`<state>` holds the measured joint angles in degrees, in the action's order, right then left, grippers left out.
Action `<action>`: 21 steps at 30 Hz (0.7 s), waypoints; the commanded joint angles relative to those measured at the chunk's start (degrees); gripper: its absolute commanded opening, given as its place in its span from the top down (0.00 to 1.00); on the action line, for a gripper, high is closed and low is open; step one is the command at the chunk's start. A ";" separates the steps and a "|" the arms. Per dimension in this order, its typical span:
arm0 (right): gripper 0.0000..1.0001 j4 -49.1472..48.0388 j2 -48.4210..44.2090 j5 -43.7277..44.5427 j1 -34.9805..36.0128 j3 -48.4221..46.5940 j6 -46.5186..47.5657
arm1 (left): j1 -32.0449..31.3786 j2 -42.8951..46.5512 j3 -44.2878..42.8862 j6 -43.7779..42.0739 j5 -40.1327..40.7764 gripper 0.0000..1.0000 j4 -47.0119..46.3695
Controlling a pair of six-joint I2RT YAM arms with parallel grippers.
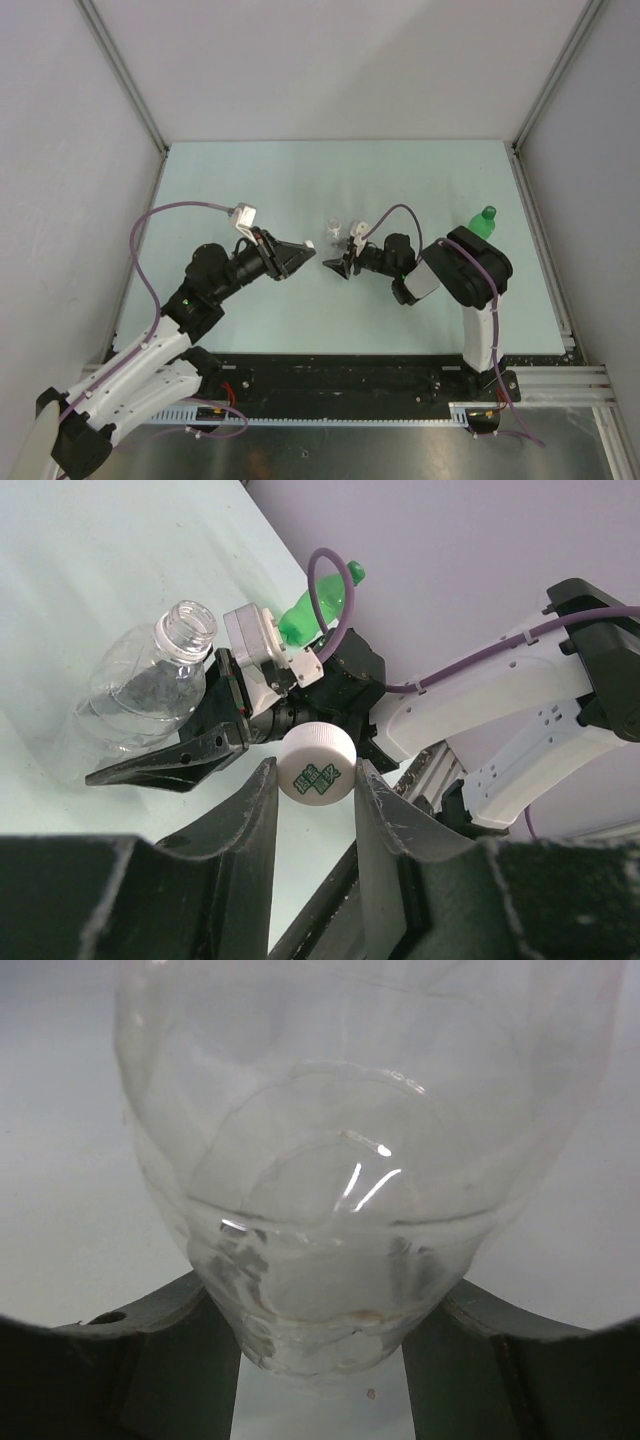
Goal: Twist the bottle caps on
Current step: Pick up the plastic bottle at the center of the board, then screw the bottle cap onto the plastic bottle.
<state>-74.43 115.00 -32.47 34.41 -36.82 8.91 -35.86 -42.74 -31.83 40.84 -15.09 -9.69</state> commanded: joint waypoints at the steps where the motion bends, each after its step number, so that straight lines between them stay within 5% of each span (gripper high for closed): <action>1: 0.46 -16.70 -0.54 -3.90 -0.52 -0.63 -1.19 | 0.26 -0.27 -3.38 -2.31 1.92 0.77 0.24; 6: 0.53 -12.38 -5.50 -6.01 -0.50 2.21 -1.60 | 0.33 -3.25 -9.12 -4.76 4.02 0.78 5.63; 9: 0.56 0.03 -11.38 -4.95 -0.39 3.16 2.44 | 0.27 -4.06 -11.58 -6.15 4.98 0.78 7.09; 15: 0.59 35.99 -28.42 17.25 5.56 1.88 21.61 | 0.30 -7.07 -17.95 -9.09 8.75 0.77 12.40; 21: 0.65 57.82 -37.86 36.64 10.02 -0.65 28.77 | 0.31 -10.71 -24.12 -13.91 5.70 0.76 15.63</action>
<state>-36.51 81.54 -13.10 42.70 -35.14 29.28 -35.86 -51.92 -51.13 32.27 -8.58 2.90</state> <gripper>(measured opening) 0.603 0.358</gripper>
